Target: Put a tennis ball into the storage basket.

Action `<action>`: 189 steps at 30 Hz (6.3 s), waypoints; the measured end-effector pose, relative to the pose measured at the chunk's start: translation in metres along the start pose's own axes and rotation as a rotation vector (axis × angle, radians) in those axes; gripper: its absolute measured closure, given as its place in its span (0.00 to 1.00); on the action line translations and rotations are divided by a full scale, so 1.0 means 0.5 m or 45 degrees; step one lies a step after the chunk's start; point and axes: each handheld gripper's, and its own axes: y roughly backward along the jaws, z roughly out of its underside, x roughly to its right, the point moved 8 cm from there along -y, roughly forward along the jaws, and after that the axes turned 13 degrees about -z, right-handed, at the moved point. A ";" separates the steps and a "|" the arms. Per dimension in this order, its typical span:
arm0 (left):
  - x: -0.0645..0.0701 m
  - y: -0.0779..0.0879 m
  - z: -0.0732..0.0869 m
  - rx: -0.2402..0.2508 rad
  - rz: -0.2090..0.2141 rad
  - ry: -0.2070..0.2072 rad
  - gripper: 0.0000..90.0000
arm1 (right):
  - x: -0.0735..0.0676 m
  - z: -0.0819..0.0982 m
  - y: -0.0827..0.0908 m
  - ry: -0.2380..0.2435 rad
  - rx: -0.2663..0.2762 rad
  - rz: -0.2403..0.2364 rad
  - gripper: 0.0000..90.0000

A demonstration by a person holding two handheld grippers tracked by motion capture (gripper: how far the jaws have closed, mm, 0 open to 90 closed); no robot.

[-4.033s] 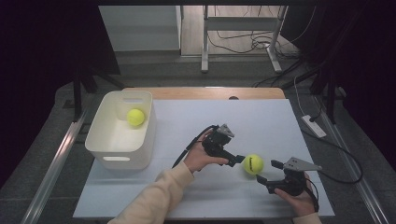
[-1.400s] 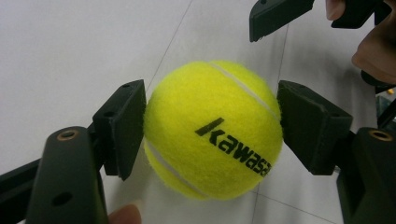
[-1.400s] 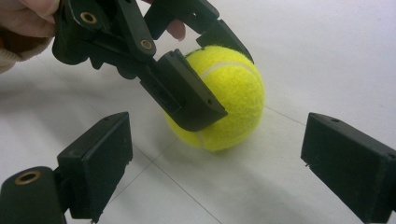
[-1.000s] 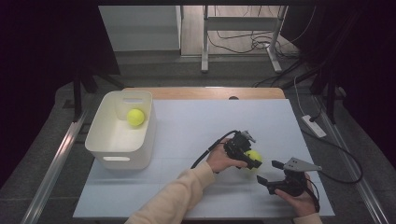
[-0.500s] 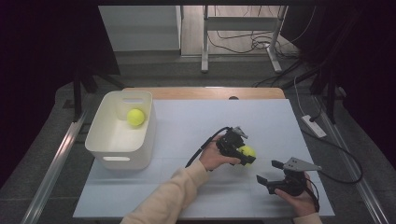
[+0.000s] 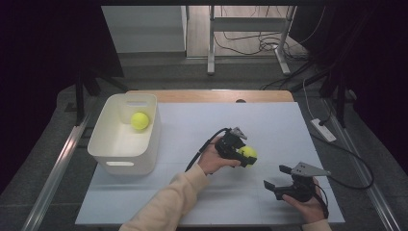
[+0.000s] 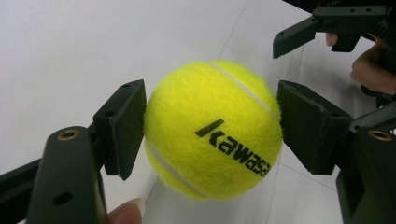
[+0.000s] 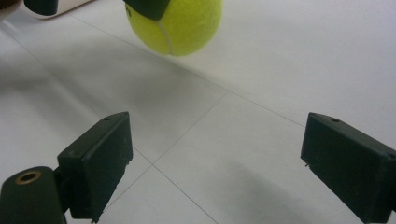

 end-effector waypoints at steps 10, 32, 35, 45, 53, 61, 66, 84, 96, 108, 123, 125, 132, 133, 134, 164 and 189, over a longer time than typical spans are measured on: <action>-0.018 0.023 0.002 0.036 -0.022 0.037 0.31 | 0.001 0.000 0.000 0.000 -0.001 0.003 0.10; -0.063 0.089 0.008 0.094 -0.129 0.057 0.31 | 0.001 -0.003 -0.002 0.000 0.004 0.008 0.10; -0.070 0.102 0.007 0.106 -0.148 0.059 0.31 | 0.001 -0.003 -0.003 0.001 0.004 0.007 0.10; -0.086 0.133 0.005 0.144 -0.159 0.098 0.31 | 0.003 -0.007 -0.003 0.002 0.010 0.009 0.10; -0.094 0.161 -0.001 0.169 -0.195 0.097 0.31 | 0.004 -0.012 -0.012 0.009 0.009 -0.004 0.10; -0.108 0.183 -0.005 0.186 -0.221 0.105 0.31 | 0.003 -0.013 -0.012 0.009 0.013 -0.007 0.10; -0.117 0.198 -0.011 0.198 -0.239 0.105 0.31 | 0.003 -0.013 -0.011 0.006 0.016 -0.007 0.10; -0.141 0.245 -0.013 0.246 -0.298 0.121 0.31 | 0.002 -0.011 -0.011 0.005 0.011 -0.007 0.10; -0.159 0.277 -0.014 0.273 -0.343 0.140 0.31 | 0.002 -0.013 -0.014 0.013 0.011 -0.008 0.10; -0.175 0.309 -0.020 0.293 -0.387 0.154 0.31 | 0.001 -0.014 -0.015 0.014 0.012 -0.009 0.10; -0.197 0.345 -0.021 0.319 -0.431 0.174 0.31 | 0.001 -0.014 -0.015 0.009 0.010 -0.010 0.10; -0.200 0.349 -0.022 0.323 -0.437 0.178 0.31 | 0.001 -0.014 -0.015 0.009 0.009 -0.010 0.10; -0.213 0.363 -0.020 0.331 -0.461 0.190 0.31 | 0.002 -0.014 -0.015 0.009 0.011 -0.011 0.10; -0.215 0.365 -0.020 0.333 -0.464 0.192 0.31 | 0.002 -0.014 -0.015 0.010 0.011 -0.011 0.10; -0.216 0.367 -0.020 0.332 -0.467 0.192 0.31 | 0.002 -0.014 -0.015 0.011 0.011 -0.010 0.10; -0.263 0.429 -0.008 0.367 -0.550 0.252 0.31 | 0.002 -0.015 -0.014 0.005 0.015 -0.009 0.10; -0.326 0.486 0.038 0.359 -0.679 0.322 0.31 | 0.003 -0.015 -0.014 0.008 0.010 -0.004 0.10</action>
